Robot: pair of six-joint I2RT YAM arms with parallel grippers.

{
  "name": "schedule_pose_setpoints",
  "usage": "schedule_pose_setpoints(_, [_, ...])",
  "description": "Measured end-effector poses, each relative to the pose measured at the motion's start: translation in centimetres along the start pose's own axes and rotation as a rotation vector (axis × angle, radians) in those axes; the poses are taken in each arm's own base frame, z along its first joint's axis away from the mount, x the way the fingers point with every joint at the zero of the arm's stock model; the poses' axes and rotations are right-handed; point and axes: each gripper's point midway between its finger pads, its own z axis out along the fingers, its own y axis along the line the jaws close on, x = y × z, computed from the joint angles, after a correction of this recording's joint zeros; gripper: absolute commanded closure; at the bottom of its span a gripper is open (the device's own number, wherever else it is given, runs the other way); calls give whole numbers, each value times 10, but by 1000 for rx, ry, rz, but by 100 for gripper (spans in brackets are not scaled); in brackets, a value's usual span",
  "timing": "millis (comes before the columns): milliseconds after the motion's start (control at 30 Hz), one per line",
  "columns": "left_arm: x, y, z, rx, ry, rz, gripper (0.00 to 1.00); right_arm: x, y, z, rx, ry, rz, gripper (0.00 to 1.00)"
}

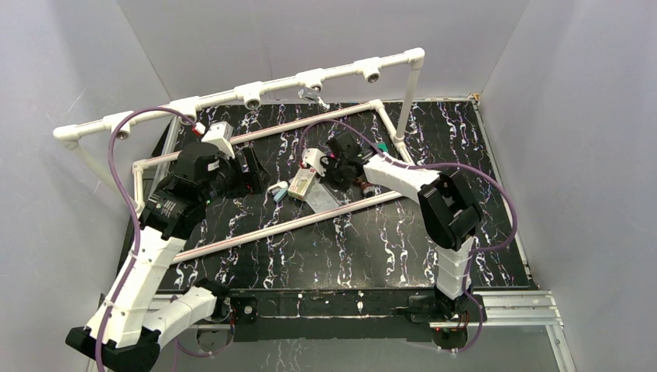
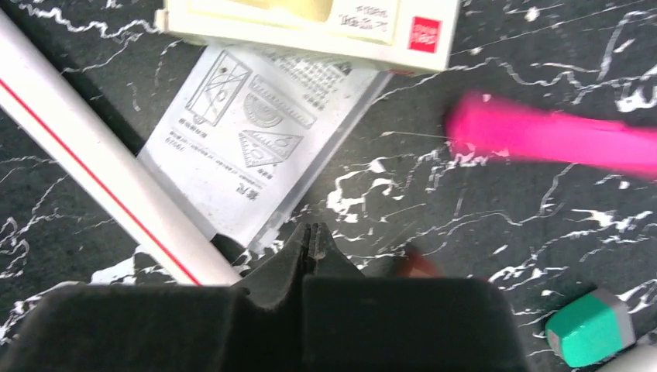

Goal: Install the water faucets

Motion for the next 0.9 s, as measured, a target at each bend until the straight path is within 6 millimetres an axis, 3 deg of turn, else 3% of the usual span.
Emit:
schedule_pose_setpoints(233, [1, 0, 2, -4, 8, 0, 21, 13, 15, -3, -34, 51, 8, 99])
schedule_pose_setpoints(367, [2, 1, 4, -6, 13, -2, 21, 17, 14, -8, -16, 68, 15, 85])
schedule_pose_setpoints(633, [2, 1, 4, -8, 15, -3, 21, 21, -7, -20, 126, 105, 79, 76])
schedule_pose_setpoints(900, [2, 1, 4, -10, 15, -3, 21, 41, -38, -35, 371, 162, 323, 75])
